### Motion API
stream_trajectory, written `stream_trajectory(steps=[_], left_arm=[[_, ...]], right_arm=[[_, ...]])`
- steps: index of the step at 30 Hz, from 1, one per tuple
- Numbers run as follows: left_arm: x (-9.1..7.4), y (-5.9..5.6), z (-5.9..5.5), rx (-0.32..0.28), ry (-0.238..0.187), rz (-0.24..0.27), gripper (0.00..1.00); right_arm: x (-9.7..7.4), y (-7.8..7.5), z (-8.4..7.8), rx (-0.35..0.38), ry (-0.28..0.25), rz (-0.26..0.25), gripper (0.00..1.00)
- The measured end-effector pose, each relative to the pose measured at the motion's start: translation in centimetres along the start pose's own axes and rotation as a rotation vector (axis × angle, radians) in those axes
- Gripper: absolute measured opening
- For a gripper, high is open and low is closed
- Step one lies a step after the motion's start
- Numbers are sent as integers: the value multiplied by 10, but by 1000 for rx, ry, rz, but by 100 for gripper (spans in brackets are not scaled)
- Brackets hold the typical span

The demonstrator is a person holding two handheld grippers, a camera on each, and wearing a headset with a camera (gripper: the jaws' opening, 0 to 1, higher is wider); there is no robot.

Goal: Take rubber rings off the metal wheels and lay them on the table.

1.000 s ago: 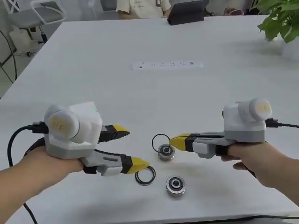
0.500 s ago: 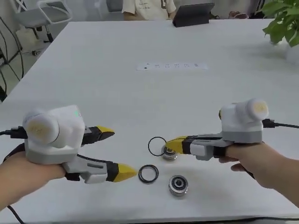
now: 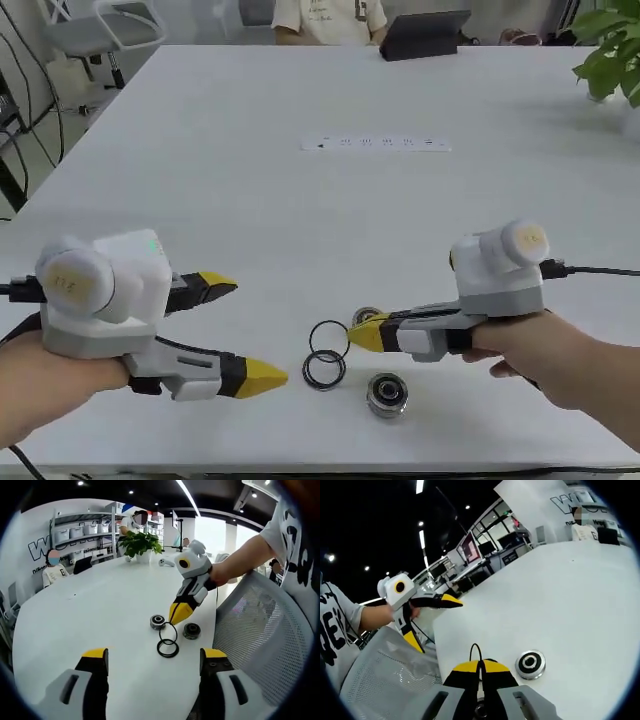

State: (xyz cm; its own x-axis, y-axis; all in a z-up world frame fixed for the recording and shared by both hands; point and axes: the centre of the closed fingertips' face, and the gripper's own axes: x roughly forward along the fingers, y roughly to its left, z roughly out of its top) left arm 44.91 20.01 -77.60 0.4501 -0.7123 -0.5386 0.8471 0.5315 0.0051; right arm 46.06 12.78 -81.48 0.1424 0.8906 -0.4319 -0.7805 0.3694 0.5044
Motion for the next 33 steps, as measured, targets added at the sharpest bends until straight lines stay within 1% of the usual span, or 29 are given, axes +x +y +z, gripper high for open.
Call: stream_trajectory(steps=[7, 13, 20, 23, 27, 33], left_arm=[[-6, -1, -6, -7, 5, 9, 73], [-11, -3, -9, -13, 6, 16, 72], [-15, -5, -12, -18, 8, 24, 72], [-16, -5, -13, -20, 10, 29, 72], [-19, -7, -14, -17, 14, 31, 72], [-23, -10, -13, -17, 12, 34, 72]], right_arm=[[8, 0, -11, 5, 53, -6, 0], [11, -1, -18, 6, 81, -17, 0], [13, -4, -24, -5, 112, -42, 0], [13, -4, -25, -20, 116, -52, 0], [13, -4, -24, -38, 111, -63, 8], [8, 1, -19, -51, 96, -63, 13]])
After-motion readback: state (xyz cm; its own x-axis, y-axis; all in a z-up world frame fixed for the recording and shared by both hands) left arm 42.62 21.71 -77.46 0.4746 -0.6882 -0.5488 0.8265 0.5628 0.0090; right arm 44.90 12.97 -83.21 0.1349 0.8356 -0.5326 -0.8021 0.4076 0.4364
